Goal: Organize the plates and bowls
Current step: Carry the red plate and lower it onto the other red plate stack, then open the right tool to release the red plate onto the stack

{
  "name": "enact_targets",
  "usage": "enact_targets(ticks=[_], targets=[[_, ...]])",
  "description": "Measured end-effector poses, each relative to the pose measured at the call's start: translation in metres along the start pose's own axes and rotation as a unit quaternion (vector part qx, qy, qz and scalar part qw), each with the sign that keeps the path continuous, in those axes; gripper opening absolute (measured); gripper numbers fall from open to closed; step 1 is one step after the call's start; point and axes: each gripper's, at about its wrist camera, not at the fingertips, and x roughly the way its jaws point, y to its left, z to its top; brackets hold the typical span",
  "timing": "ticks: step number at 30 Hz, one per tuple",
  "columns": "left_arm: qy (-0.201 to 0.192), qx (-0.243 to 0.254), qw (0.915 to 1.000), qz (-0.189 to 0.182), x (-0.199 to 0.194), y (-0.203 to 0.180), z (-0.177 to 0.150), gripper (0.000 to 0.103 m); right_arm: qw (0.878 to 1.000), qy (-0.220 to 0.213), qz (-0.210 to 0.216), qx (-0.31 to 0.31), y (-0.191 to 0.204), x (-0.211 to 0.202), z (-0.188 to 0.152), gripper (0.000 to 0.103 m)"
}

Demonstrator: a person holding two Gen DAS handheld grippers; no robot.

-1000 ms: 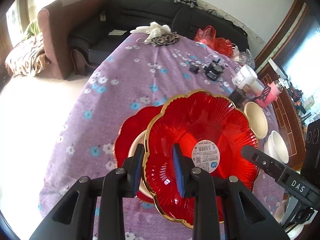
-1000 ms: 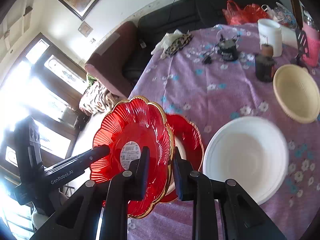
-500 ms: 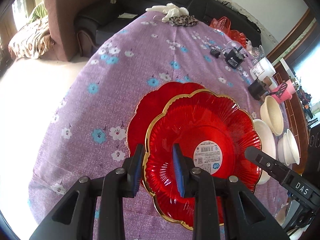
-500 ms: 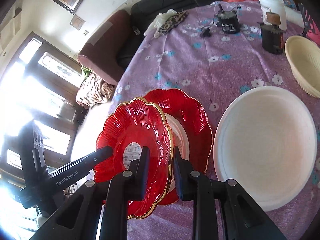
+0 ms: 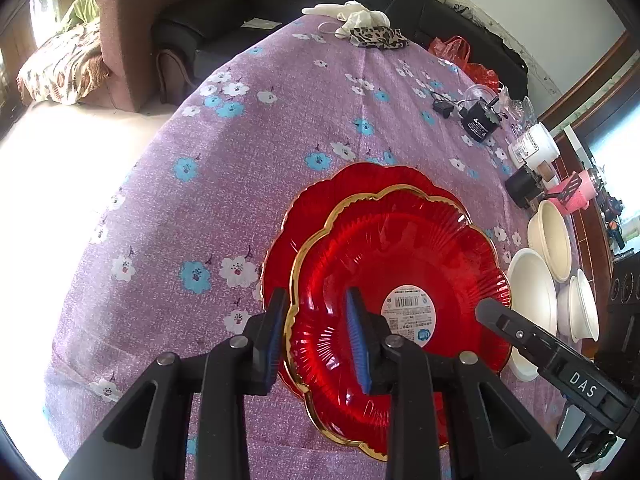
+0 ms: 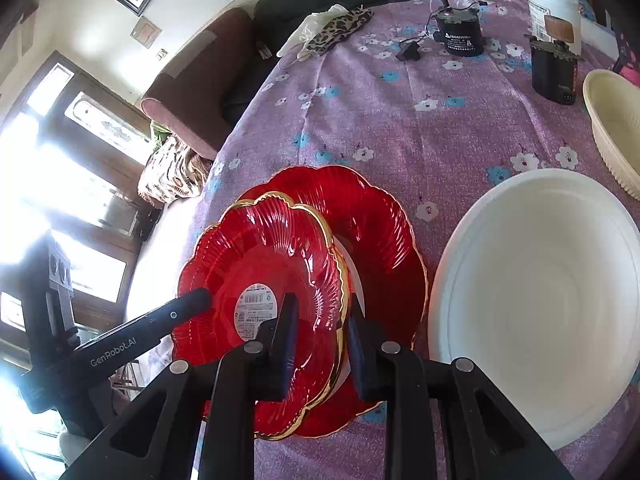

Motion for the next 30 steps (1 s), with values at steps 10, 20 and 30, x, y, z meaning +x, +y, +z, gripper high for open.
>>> enact_targets(ticks=[10, 20, 30], targets=[[-0.092, 0.035, 0.9926, 0.071, -0.028, -0.013, -0.018, 0.053, 0.999, -0.028, -0.017, -0.031, 0.01, -0.004, -0.007, 0.048], [-0.197, 0.065, 0.9718, 0.111, -0.074, -0.03, -0.046, 0.065, 0.997, -0.067, -0.011, -0.041, 0.006, -0.031, -0.012, 0.053], [-0.251, 0.097, 0.9525, 0.142, -0.101, -0.053, -0.068, 0.069, 0.996, -0.08, -0.01, -0.047, 0.003, -0.043, -0.02, 0.053]])
